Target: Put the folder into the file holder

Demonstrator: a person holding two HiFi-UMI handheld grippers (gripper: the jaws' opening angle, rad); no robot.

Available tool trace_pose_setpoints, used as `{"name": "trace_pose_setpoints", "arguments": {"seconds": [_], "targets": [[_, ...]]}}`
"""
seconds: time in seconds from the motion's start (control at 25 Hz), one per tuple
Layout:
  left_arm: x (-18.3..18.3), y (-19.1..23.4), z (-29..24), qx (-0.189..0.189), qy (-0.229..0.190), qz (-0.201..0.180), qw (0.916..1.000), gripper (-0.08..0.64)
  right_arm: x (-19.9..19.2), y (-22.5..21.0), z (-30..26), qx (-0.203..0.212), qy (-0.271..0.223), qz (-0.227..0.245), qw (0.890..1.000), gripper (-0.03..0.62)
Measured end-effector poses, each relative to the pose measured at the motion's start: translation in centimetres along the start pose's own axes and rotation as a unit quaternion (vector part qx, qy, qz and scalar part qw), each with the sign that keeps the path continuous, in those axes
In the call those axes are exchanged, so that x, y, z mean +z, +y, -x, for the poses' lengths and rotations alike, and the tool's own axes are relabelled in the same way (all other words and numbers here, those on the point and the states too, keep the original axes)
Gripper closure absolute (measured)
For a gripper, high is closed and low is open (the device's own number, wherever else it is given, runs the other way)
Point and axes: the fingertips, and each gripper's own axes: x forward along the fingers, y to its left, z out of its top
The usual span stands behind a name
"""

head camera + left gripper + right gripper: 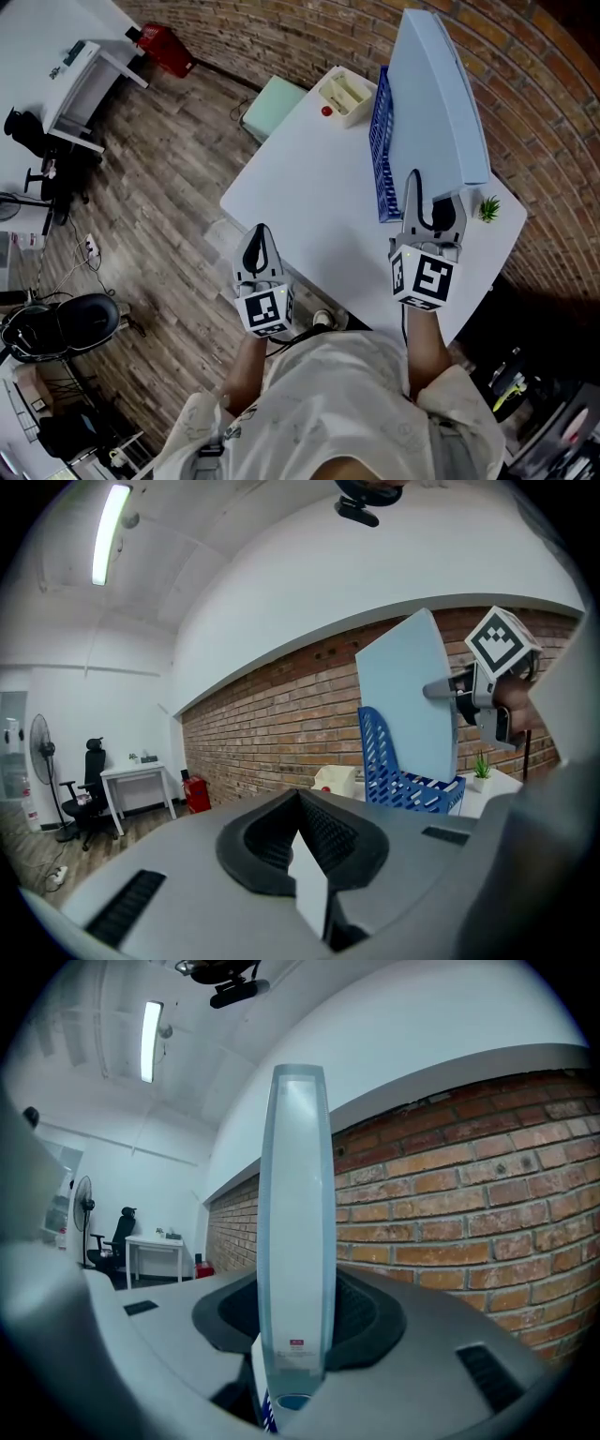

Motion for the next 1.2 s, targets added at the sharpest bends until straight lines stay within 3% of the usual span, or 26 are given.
{"name": "trace_pose_setpoints", "arguments": {"seconds": [0.48, 1.2], "targets": [[-1.1, -1.5, -0.5, -0.012, 0.028, -0.012, 0.9995, 0.549, -5.0, 0.5, -1.6, 0.015, 0.033, 0.011, 0.999, 0.425], [-1.5, -2.4, -0.3, -0.018, 0.036, -0.005, 0.9992, 0.549, -12.6, 1.3, -2.1, 0.028, 0.129, 0.02, 0.991, 0.419]]}}
